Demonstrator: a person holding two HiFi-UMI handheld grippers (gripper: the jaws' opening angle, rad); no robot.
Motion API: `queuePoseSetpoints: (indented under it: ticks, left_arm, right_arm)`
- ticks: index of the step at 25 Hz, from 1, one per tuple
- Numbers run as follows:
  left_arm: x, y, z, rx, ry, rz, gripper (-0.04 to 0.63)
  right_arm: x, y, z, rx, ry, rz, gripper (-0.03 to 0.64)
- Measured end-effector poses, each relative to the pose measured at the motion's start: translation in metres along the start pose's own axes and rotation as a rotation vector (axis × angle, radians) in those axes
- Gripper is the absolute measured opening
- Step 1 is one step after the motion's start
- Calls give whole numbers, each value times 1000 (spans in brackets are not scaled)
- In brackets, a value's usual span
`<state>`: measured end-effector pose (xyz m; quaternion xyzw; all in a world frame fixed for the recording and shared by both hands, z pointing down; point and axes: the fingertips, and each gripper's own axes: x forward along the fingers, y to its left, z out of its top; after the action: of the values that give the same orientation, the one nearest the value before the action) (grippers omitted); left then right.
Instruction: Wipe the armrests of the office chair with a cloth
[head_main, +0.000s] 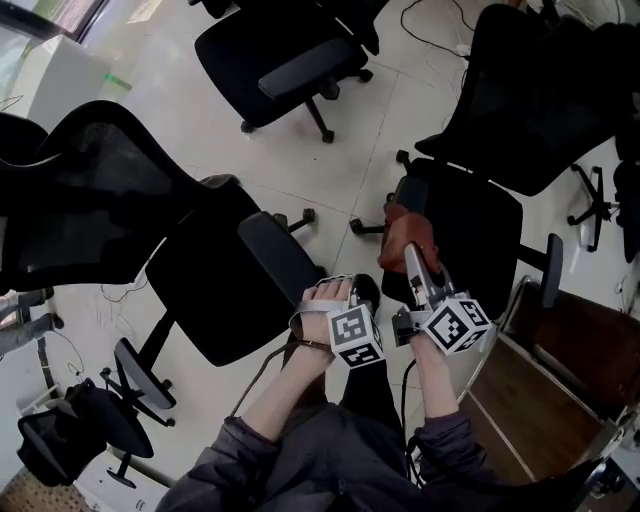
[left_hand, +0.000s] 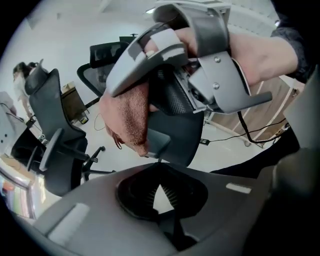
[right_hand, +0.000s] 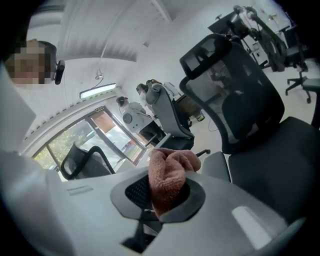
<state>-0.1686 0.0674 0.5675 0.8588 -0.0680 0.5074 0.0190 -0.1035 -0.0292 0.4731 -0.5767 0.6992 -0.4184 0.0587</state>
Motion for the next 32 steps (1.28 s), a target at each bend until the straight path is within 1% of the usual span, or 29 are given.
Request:
queuePoseSetpoints:
  ticks: [3,5,7,8,9,10,13,14,15,16,17,18,20,21,22,23,25,26,27,29,30,32]
  left_arm:
    - [-2,-12,-11,79,31,-56,14]
    - [-4,-13,-10,107,0,-58,14]
    - [-8,-12,-4,114,-48,-57,14]
    - [-7,-13,-3,118,-51,-72,14]
    - [-7,-15,-1,105,-50,-95,14]
    - [-7,-14,2,66,-61,-115,14]
    - [-18,2,16,-132,-166,-136,14]
    - [-21,5,19,-160,-191,-143,14]
    - [-21,4,21,-153,-198,-150,14]
    - [-20,-1,20,-113,-185,-157,14]
    - [-17,-10,16,-39,-148,-165,14]
    - [-12,-21,7,68,-87,-174,14]
    - [1,-39,-13,324,60,-172,14]
    - [6,-43,-21,412,112,-160,15]
    - [9,-44,-24,446,140,-151,15]
    - [12,-43,-24,428,148,-151,15]
    - [14,-34,-19,343,153,-170,15]
    - [15,-30,-20,340,174,-179,14]
    - [16,-27,-24,378,211,-177,14]
    - [19,-19,-36,482,278,-133,14]
    - [19,-14,-37,495,281,-107,14]
    - [19,-3,-34,464,258,-77,14]
  right_arm:
    - [-13,6,0,3,-24,-38,18]
    - [-20,7,3,4,-40,-59,18]
    - [-27,9,6,3,-54,-75,18]
    - [-31,10,8,2,-61,-80,18]
    - [-35,10,9,4,-67,-87,18]
    - [-38,8,9,12,-73,-96,18]
    - [-46,4,7,53,-99,-117,18]
    - [-48,4,8,59,-105,-122,18]
    - [-49,4,8,61,-108,-124,18]
    - [-49,4,6,64,-106,-125,18]
    - [-48,3,3,67,-101,-126,18]
    - [-47,3,1,69,-94,-126,18]
    - [-43,2,0,68,-82,-129,18]
    - [-41,2,0,66,-76,-130,18]
    - [-40,1,1,61,-68,-130,18]
    - [-39,0,1,54,-59,-127,18]
    - [-35,-5,2,40,-38,-118,18]
    - [-31,-8,1,38,-29,-111,18]
    - [-28,-9,0,41,-21,-105,18]
    - [-22,-8,-1,49,-12,-93,18]
    - [-21,-7,0,51,-12,-82,18]
    - [-20,-5,4,43,-20,-50,18]
